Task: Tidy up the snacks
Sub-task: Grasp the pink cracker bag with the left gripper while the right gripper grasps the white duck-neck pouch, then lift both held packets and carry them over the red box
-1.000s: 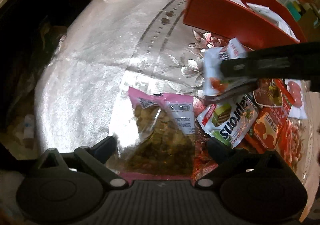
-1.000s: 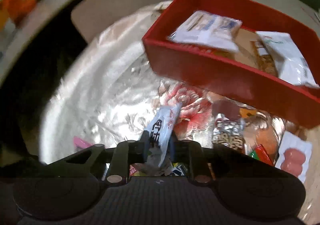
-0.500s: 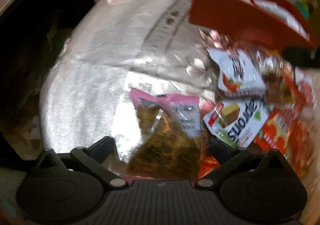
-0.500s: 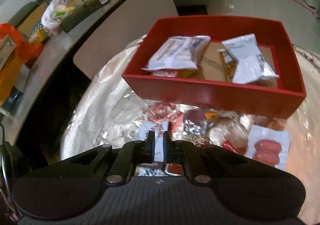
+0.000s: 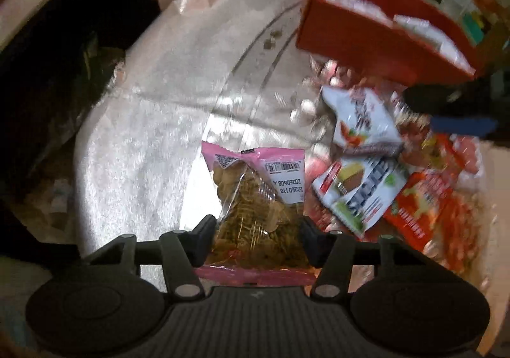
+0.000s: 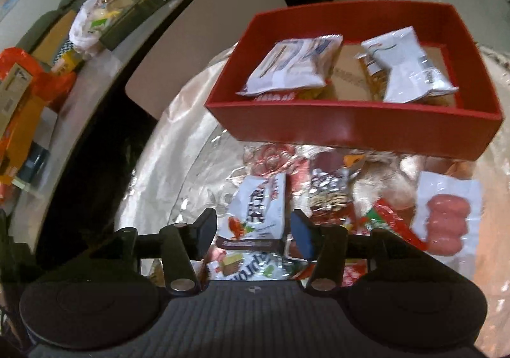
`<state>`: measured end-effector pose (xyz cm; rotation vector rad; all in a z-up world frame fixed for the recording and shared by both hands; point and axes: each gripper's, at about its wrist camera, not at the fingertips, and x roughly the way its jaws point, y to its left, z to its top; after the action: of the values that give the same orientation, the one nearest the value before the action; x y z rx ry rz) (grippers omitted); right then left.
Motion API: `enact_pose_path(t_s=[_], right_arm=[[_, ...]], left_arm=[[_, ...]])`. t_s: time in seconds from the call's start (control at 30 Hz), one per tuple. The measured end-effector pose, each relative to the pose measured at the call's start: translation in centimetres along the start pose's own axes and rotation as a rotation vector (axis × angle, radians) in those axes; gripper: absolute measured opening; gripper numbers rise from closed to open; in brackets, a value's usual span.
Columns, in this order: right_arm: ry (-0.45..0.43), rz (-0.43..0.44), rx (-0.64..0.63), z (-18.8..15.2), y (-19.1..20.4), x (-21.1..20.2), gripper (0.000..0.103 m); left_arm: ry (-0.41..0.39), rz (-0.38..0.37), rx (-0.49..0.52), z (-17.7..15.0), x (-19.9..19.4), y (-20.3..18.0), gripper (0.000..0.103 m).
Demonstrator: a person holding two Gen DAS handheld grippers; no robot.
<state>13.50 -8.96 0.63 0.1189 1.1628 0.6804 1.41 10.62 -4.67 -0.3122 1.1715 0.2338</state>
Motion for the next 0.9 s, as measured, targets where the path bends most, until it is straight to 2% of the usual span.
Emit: enact_pose_path(t_s=[0.07,0.17,0.27,0.4,0.5,0.57,0.63,0.67,0.9], right_arm=[[0.009,-0.013,-0.01,0.3,0.7,0.7,0.062],[0.036,-0.068,-0.08,0.8,2.5,2.7,0.077],[0.055,-0.142,-0.129,1.0,3.5,4.5,0.077],[0.11,-0.175,-0.151,1.1,4.2,6.8,0.078],[0.144,-0.252,-0.204,0.5,4.5,8.2,0.075],[0.141,-0.256,-0.221,0.4,4.7,8.2,0.074],[0.151,-0.282,-0.266,0.2,5.2,8.2,0.07],[0.153,-0.288,-0.275,0.2,5.2,8.0,0.063],[0.115,-0.244,-0.219,0.8,3.7,5.7,0.058]], left_arm=[[-0.017,-0.046,-0.023,0.5,-0.8,0.5,0.049],[-0.057,-0.081,-0.031,0.9,-1.8,1.0,0.048],[-0.056,-0.1,-0.029,0.9,-1.8,1.6,0.048],[-0.034,-0.11,-0.041,1.1,-1.1,2.3,0.048],[-0.025,-0.1,-0.046,1.4,-0.5,2.5,0.048],[-0.011,-0.114,-0.042,1.3,-0.3,2.4,0.048],[-0.012,-0.109,-0.033,1.2,-0.2,2.1,0.048],[-0.012,-0.107,-0.039,1.3,-0.2,2.2,0.048],[-0.011,-0.113,-0.071,1.2,-0.4,2.4,0.049]])
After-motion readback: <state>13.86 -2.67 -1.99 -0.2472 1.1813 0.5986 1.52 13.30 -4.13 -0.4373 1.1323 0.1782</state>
